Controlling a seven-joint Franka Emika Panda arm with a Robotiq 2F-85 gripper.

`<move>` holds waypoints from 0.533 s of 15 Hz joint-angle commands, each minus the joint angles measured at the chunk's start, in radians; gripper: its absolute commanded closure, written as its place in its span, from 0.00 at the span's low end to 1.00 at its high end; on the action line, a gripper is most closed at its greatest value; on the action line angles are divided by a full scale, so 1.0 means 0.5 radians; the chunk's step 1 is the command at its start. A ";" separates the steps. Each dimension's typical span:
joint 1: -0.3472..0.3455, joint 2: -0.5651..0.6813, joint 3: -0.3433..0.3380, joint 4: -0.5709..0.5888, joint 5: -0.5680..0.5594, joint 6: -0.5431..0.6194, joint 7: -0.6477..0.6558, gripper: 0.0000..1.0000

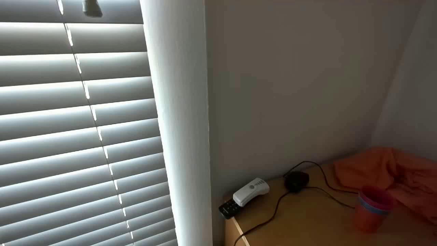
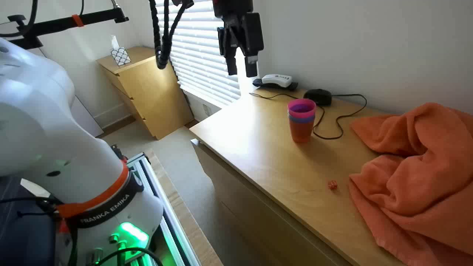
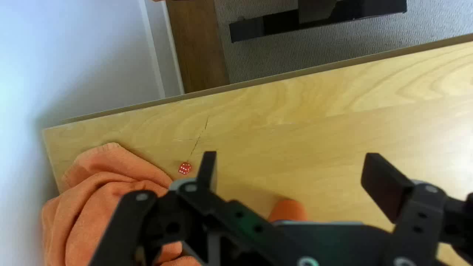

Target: Turn the stacked up plastic cups over

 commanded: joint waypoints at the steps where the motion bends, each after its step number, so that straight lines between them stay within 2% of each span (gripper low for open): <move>1: 0.037 0.003 -0.034 0.003 -0.015 -0.006 0.014 0.00; 8: 0.035 0.058 -0.036 0.032 -0.008 -0.028 0.016 0.00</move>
